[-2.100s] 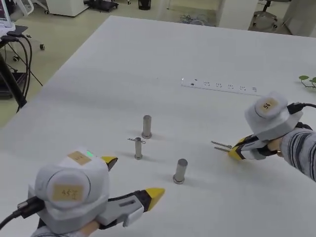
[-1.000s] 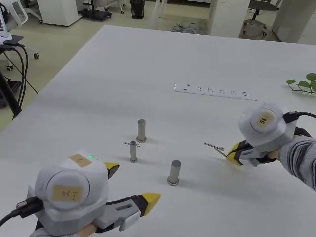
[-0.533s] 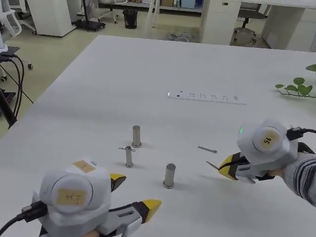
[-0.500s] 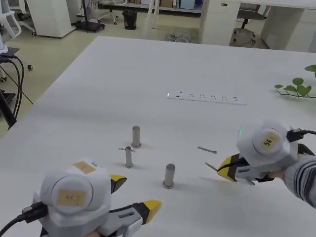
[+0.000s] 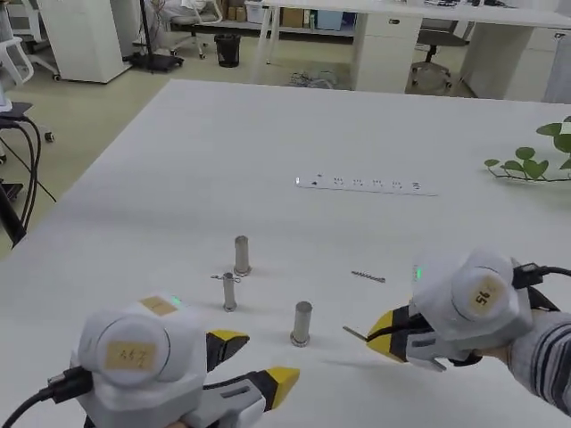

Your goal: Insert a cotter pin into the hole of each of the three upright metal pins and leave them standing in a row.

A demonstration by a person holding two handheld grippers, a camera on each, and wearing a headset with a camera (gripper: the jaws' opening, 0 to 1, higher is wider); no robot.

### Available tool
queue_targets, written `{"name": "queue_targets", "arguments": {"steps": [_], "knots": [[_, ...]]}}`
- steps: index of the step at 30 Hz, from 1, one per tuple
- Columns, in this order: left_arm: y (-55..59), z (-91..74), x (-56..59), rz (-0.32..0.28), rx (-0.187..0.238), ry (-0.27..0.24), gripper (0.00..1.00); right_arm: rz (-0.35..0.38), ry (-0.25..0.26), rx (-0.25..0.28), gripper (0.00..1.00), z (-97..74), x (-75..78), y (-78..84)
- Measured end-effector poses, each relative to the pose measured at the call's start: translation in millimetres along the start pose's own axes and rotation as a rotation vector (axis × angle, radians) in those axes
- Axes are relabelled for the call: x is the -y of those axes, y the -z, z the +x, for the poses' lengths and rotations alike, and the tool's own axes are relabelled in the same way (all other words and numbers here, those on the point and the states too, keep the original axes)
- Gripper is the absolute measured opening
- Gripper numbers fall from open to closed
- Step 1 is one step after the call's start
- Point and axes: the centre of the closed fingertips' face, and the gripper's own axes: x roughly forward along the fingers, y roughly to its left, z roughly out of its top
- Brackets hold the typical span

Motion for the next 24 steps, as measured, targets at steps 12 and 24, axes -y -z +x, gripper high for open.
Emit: {"name": "queue_targets", "arguments": {"steps": [12, 24], "knots": [[-1.2, 3.4, 17.2, -0.070, -0.001, 0.071, 0.28, -0.140, -0.047, 0.075, 0.00, 2.6, -28.9, -33.0], [-1.3, 4.6, 27.7, -0.150, 0.003, 0.125, 0.18, -0.302, -0.073, 0.082, 0.00, 3.2, -45.9, -50.4]]}}
